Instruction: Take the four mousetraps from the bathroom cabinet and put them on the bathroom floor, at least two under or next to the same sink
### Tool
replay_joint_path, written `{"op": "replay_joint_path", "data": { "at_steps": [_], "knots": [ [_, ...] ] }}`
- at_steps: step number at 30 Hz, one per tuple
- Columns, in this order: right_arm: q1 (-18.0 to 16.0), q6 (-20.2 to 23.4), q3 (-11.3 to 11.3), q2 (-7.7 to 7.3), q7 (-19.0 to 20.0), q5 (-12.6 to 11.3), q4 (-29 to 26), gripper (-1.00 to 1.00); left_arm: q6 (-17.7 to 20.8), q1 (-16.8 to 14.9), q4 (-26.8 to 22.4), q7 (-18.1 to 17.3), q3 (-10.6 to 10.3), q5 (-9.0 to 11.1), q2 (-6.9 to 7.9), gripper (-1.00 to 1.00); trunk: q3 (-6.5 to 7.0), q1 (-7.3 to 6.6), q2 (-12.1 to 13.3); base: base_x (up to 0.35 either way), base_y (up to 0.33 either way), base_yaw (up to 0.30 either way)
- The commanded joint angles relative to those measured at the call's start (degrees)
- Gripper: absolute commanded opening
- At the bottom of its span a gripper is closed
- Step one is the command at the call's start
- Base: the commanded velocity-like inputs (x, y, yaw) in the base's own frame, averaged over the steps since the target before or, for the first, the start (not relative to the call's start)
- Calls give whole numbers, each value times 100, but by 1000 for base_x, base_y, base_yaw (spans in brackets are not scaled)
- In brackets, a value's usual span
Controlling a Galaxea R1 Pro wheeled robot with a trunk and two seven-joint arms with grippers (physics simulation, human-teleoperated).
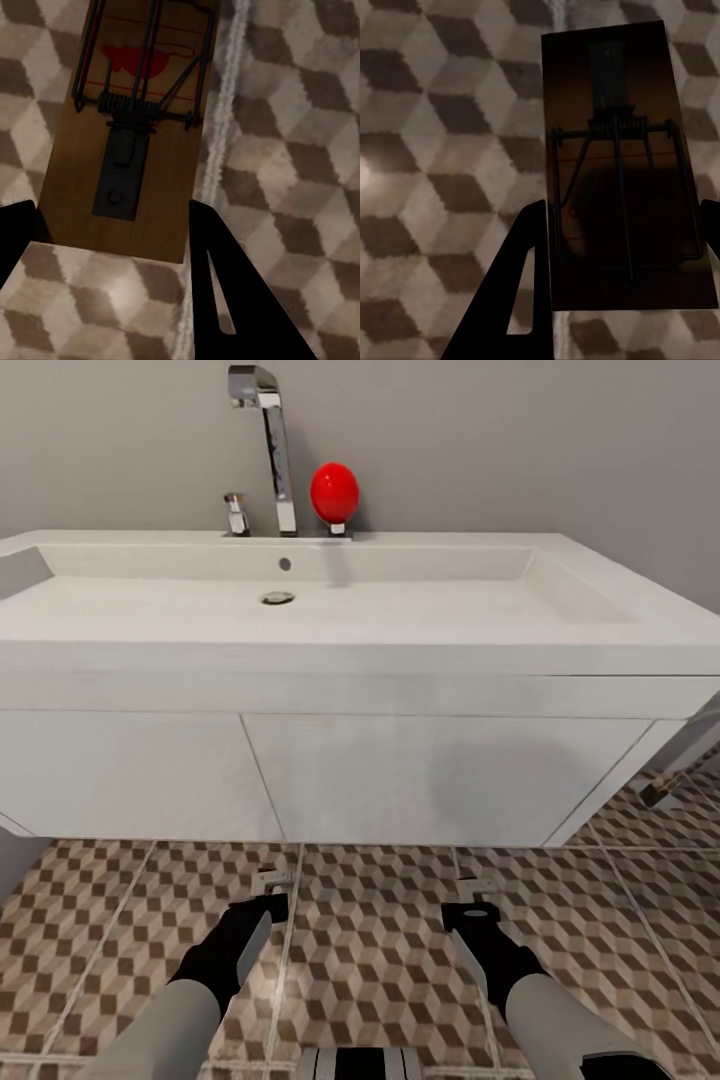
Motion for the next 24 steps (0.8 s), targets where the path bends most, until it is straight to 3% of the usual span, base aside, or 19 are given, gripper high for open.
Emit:
{"op": "replay_joint_path", "data": {
  "at_steps": [1,24],
  "knots": [
    [-1,54,17,-2,-19,35,-11,-100,29,-1,-7,13,16,14,-4,-100,-27,1,-3,0,0,0],
    [-1,98,17,-8,-8,35,-20,-100,29,-1,-37,13,25,8,3,-100,-515,58,-33,0,0,0]
  ]
}}
